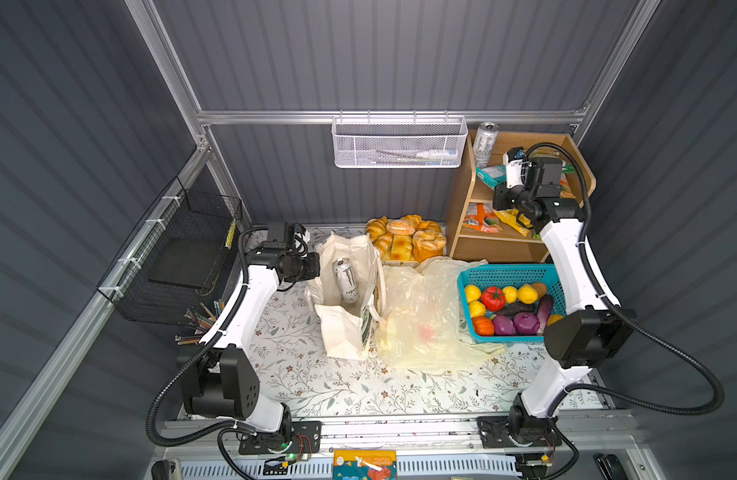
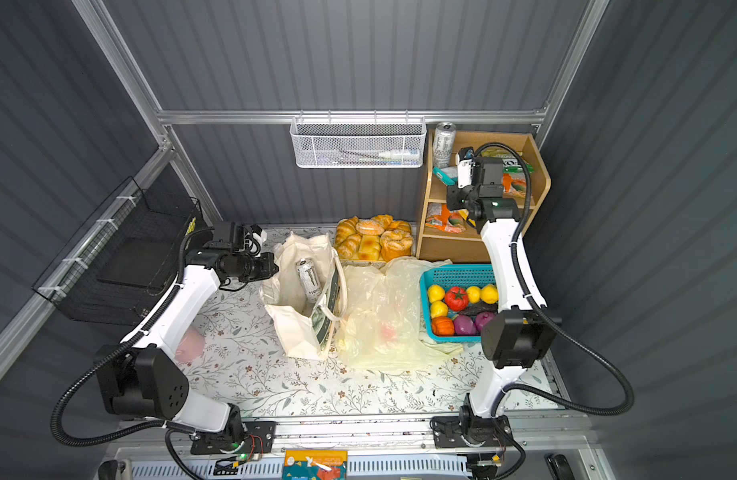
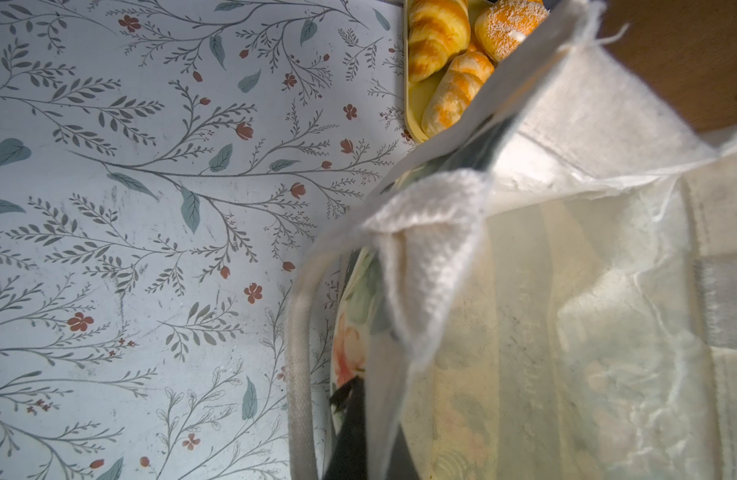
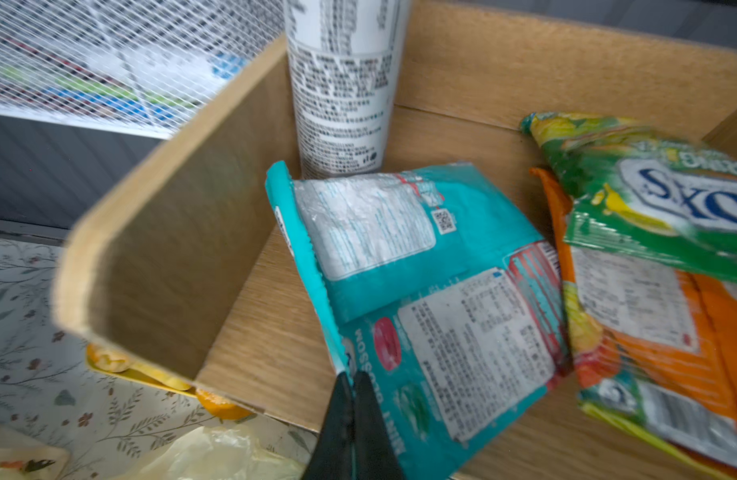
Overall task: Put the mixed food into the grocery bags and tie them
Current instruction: 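Grasp the teal snack packet on the shelf with the right gripper, then carry the teal packet with the right gripper and drop it into the tote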
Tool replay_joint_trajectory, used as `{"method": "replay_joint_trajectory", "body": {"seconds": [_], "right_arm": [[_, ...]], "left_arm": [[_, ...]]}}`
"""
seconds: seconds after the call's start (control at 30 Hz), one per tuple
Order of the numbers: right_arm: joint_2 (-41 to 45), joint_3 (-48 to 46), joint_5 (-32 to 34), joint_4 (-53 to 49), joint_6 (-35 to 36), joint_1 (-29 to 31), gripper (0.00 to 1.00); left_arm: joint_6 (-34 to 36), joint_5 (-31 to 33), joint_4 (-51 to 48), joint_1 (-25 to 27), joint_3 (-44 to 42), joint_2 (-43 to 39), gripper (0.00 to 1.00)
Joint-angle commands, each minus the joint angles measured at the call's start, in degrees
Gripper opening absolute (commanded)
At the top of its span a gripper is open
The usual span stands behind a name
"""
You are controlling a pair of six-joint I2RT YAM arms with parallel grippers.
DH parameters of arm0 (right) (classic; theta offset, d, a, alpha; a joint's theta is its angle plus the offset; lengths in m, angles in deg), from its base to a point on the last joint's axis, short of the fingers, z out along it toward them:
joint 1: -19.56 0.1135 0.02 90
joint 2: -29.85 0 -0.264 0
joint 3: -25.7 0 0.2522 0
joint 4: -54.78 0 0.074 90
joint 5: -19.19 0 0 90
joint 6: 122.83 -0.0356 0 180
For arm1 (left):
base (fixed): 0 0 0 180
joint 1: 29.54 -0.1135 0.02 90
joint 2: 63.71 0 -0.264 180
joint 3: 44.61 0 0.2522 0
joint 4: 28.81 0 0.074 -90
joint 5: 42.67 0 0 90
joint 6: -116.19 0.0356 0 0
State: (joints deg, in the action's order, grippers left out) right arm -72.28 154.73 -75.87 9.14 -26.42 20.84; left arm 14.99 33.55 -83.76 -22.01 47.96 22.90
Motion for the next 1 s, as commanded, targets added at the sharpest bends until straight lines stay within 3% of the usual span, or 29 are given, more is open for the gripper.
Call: {"method": "replay_joint_trajectory", "body": {"seconds": [0.0, 0.47, 0.77, 0.97], "right_arm": [[5.12, 0.1, -6.05, 1.09, -3.74, 0.08, 0.0], [16.09, -2.02, -22.24, 7.88, -21.09, 0.59, 0.0], [17.65, -5.88, -26.04, 15.66, -33.28, 8.73, 0.0], [15.79, -7.67, -25.82, 19.98, -37.39, 16.73, 0.0]], "left_arm": [[-0.58, -0.9, -0.65, 0.38, 1.18, 0.69, 0.0], [-0.66, -0.79, -0.34, 0.38, 1.09, 0.83, 0.0], [-0.74, -0.71, -0.12, 0.38, 0.56, 1.16, 0.0], [-0.72, -0.65, -0.12, 0.38, 0.47, 1.25, 0.0]]}}
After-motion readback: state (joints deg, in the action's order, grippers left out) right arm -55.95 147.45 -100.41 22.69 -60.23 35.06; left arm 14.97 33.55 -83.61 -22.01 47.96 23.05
